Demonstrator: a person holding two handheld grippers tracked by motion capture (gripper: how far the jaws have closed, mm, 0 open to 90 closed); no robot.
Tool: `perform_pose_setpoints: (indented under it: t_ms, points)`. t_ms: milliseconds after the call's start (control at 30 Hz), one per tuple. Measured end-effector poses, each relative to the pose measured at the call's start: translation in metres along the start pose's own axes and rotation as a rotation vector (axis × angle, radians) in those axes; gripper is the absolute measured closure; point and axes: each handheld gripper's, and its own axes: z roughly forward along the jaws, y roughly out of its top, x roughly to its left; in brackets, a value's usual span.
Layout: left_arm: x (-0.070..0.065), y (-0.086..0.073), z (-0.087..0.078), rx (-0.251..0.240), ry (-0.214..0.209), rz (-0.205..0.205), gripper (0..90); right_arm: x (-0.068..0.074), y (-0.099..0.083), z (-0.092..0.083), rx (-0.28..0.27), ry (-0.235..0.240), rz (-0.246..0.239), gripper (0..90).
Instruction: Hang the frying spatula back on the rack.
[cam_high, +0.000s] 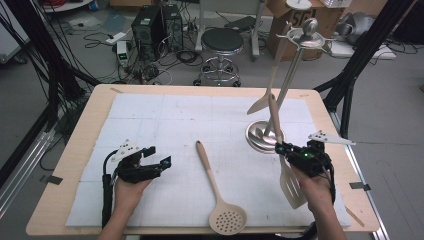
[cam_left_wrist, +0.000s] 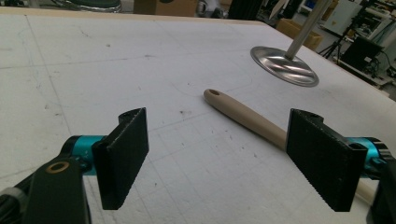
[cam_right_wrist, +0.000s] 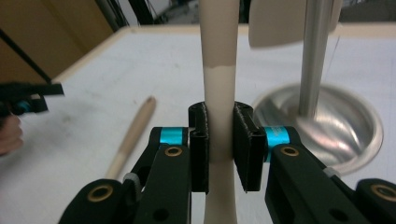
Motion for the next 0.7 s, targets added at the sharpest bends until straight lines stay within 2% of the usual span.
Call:
perform_pose_setpoints:
  t_ms: [233, 367, 700]
  points:
    - [0.0, 0.0, 0.0, -0.003, -0.002, 0.0, 22.2, 0.008, 0.015, -0.022, -0.149, 0.009, 0.01, 78.5]
    - [0.0, 0.0, 0.0, -0.003, -0.002, -0.001, 22.2, 0.007, 0.02, -0.031, -0.204, -0.003, 0.016, 78.5]
    - [-0.001, 0.0, 0.0, -0.003, 0.0, -0.002, 22.2, 0.007, 0.028, -0.043, -0.306, 0.013, 0.031, 78.5]
